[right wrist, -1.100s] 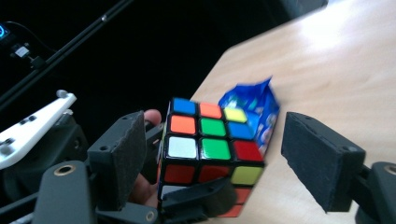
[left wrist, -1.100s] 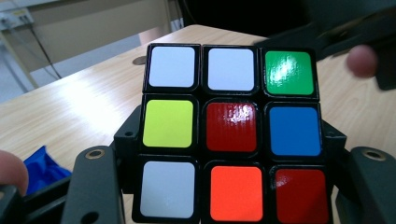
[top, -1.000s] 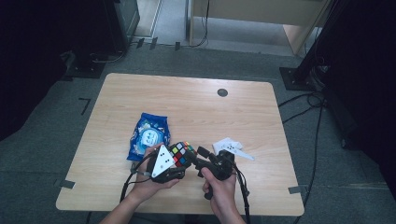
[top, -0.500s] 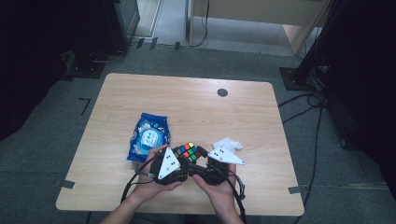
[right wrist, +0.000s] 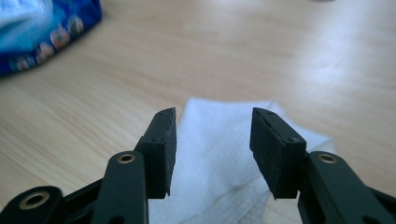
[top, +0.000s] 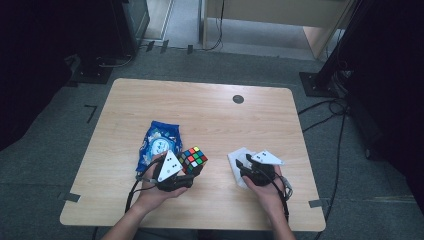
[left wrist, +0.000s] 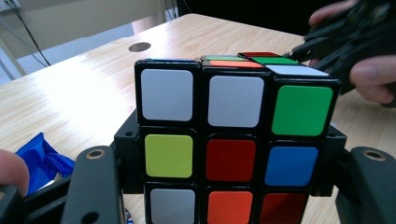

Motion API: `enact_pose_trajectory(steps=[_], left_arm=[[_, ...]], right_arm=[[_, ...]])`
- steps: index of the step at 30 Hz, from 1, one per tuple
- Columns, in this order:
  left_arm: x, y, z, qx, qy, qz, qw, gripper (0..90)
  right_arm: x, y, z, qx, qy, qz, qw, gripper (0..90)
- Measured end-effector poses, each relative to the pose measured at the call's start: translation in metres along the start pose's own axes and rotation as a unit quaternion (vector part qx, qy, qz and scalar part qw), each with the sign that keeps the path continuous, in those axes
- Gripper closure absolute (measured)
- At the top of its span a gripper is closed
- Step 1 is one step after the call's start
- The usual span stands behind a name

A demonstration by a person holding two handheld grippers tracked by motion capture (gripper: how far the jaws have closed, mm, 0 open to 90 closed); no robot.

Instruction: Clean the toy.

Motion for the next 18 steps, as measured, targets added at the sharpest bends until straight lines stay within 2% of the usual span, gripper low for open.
enact_pose_trajectory(steps=[3,6,7,10,11,13,14,16,18], left_arm=[[-0.001,0.000,0.001,0.002,0.002,0.002,1.0000,33.9],[-0.001,-0.001,0.001,0.001,0.003,0.004,1.0000,33.9],[0.000,-0.001,0.001,0.001,0.002,0.005,1.0000,33.9],[-0.001,-0.002,0.002,0.000,0.005,0.006,1.0000,33.9],[-0.001,-0.003,0.002,0.000,0.005,0.007,1.0000,33.9],[-0.002,-0.004,0.002,-0.002,0.007,0.008,0.9999,33.9],[-0.002,-0.005,0.002,-0.002,0.007,0.009,0.9999,33.9],[-0.004,-0.005,0.002,-0.004,0.009,0.011,0.9999,33.9],[-0.005,-0.005,0.003,-0.005,0.010,0.011,0.9999,33.9]], right_arm=[[-0.011,0.002,0.005,0.011,0.021,-0.002,0.9997,53.0],[-0.018,0.000,0.009,-0.002,0.044,0.007,0.9990,56.4],[-0.018,-0.001,0.010,-0.004,0.040,0.007,0.9992,57.0],[-0.018,0.000,0.010,0.016,0.036,0.015,0.9991,60.8],[-0.017,0.001,0.011,0.011,0.038,0.017,0.9991,66.1],[-0.015,0.000,0.010,-0.006,0.045,0.021,0.9987,82.5],[-0.014,-0.002,0.009,-0.031,0.062,0.014,0.9975,86.8],[-0.011,-0.003,0.007,-0.055,0.075,-0.002,0.9957,89.3],[-0.007,0.000,0.005,-0.063,0.063,-0.018,0.9958,89.5]])
Point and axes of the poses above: each handheld gripper's, and its own axes: x roughly backward along the jaws, z roughly out of its underside, y roughly to its left, the point moved 2 cm from there along -x, roughly forward along the jaws, and after that the axes turned 13 degrees about z, right-handed, at the moved point
